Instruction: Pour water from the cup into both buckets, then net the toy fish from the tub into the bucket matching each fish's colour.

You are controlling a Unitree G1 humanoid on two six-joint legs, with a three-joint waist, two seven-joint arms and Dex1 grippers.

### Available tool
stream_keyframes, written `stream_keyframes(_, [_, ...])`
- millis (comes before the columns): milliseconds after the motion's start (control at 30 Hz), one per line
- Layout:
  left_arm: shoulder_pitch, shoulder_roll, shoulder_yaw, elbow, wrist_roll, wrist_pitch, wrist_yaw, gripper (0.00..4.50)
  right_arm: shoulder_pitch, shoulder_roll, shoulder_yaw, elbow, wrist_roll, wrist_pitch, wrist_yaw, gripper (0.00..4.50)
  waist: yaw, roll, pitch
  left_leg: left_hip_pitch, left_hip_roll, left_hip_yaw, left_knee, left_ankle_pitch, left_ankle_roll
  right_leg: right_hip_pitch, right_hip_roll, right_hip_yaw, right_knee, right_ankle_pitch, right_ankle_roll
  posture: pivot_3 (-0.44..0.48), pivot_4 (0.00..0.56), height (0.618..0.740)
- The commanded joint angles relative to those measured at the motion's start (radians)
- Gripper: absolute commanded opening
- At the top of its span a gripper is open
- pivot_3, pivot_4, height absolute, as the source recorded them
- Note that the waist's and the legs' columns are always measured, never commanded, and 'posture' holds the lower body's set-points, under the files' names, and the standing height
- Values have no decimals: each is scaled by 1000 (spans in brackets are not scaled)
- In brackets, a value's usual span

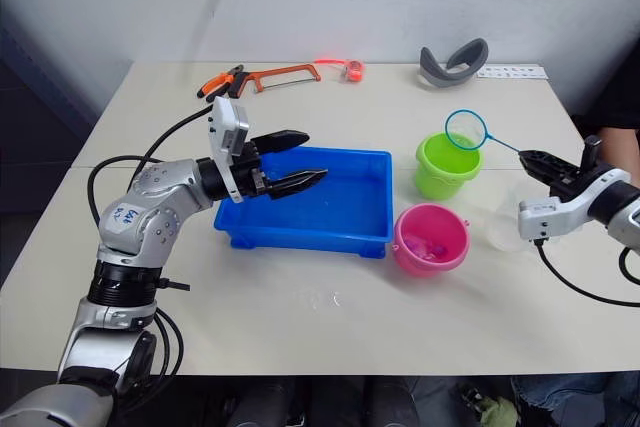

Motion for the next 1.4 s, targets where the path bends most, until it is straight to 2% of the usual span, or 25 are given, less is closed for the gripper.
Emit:
stream_keyframes(33, [13, 17, 29, -18, -17, -45, -48, 4467, -22, 1, -57, -20, 228, -21, 63, 0, -1, 0, 0, 0, 0, 0, 0, 0, 0, 0, 0, 0, 0, 0, 0, 0, 150, 740])
stream_keyframes(133, [39, 30, 94, -30, -97, -46, -114, 4467, 8, 53, -39, -97, 669, 45, 344, 0, -6, 0, 0, 0, 1, 0, 0, 0, -1, 0, 1, 0, 0, 0, 0, 0, 150, 740])
stream_keyframes(200, [73, 63, 140, -61, -166, -51, -204, 4467, 46, 94, -51, -223, 976, 219, 540, 0, -9, 0, 0, 1, 3, 0, 0, 0, -1, 1, 0, 0, 0, 0, 0, 0, 150, 740])
stream_keyframes(267, [106, 108, 186, -78, -210, -53, -267, 4467, 84, 104, -61, -356, 1197, 397, 695, 0, -8, 0, 0, 1, 4, -1, 0, 1, -1, 1, 0, 0, 0, 0, 0, 0, 150, 740])
stream_keyframes(333, [135, 154, 214, -87, -219, -79, -320, 4467, 114, 103, -76, -462, 1322, 530, 787, 0, -1, 0, 0, 1, 4, -2, 0, 0, -1, 1, -1, -1, 0, 0, 0, 0, 150, 740])
stream_keyframes(467, [216, 257, 279, -96, -204, -152, -403, 4467, 119, 141, -82, -624, 1467, 743, 850, 0, 2, 0, 0, 1, 2, -3, 1, 0, 0, 2, -3, -1, 0, 0, 0, 0, 150, 740])
stream_keyframes(667, [423, 347, 384, -167, -211, -196, -443, 4467, 127, 234, 5, -797, 1508, 849, 992, 0, 1, 0, 0, 1, 2, -4, 0, -2, 2, 2, -5, -2, -3, 0, 0, 0, 150, 740])
stream_keyframes(867, [579, 384, 412, -236, -211, -229, -485, 4467, 187, 355, 162, -870, 1382, 837, 1084, 0, 3, 0, 0, 0, 1, -5, 0, -3, 2, 2, -6, -2, -4, 0, 0, 0, 150, 740])
stream_keyframes(1000, [689, 396, 381, -231, -164, -301, -562, 4467, 215, 445, 266, -788, 1210, 704, 1124, 0, -1, -1, 0, 1, 1, -4, 0, -3, 3, 2, -6, -1, -5, 0, -1, 0, 150, 740])
stream_keyframes(1200, [702, 391, 358, -198, -141, -337, -557, 4467, 192, 614, 386, -559, 1030, 535, 1120, 0, -2, -2, -1, 2, 1, -3, 0, -3, 2, 1, -6, -1, -4, -1, -1, 0, 150, 740])
stream_keyframes(1400, [709, 399, 343, -204, -132, -340, -554, 4467, 153, 716, 432, -385, 929, 403, 1105, 0, -6, -2, -1, 2, 1, -3, 0, -3, 2, 1, -6, -1, 0, -1, -1, 0, 150, 740])
